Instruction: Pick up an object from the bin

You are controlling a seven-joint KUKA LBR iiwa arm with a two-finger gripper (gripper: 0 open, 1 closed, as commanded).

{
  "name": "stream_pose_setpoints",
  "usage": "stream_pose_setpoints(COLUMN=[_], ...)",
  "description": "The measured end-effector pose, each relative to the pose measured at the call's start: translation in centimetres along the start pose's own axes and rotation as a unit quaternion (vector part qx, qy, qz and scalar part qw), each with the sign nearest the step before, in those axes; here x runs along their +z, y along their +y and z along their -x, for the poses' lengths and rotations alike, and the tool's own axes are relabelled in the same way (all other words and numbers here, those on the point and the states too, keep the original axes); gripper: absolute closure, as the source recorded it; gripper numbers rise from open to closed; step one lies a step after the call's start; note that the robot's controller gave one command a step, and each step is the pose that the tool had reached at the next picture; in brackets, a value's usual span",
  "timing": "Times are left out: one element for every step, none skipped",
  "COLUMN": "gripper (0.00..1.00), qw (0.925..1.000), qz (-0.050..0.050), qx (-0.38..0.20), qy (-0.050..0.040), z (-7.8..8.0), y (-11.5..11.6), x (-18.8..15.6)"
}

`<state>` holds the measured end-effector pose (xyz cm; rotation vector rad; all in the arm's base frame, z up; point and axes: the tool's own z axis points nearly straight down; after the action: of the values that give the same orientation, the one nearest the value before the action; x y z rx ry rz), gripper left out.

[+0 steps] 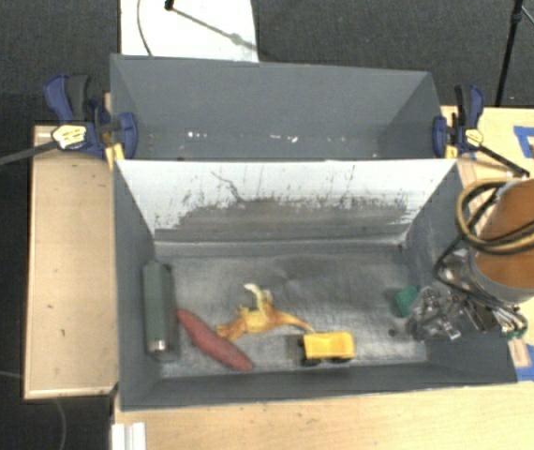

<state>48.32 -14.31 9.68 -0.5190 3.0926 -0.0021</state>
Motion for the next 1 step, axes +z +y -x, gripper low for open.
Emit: stream_pose_setpoints(gripper=[0.00], qw=[1.0000], qz=[0.000], qx=[-0.002], qy=[-0.0001], z=[0.01], y=[0.02], x=[0.00])
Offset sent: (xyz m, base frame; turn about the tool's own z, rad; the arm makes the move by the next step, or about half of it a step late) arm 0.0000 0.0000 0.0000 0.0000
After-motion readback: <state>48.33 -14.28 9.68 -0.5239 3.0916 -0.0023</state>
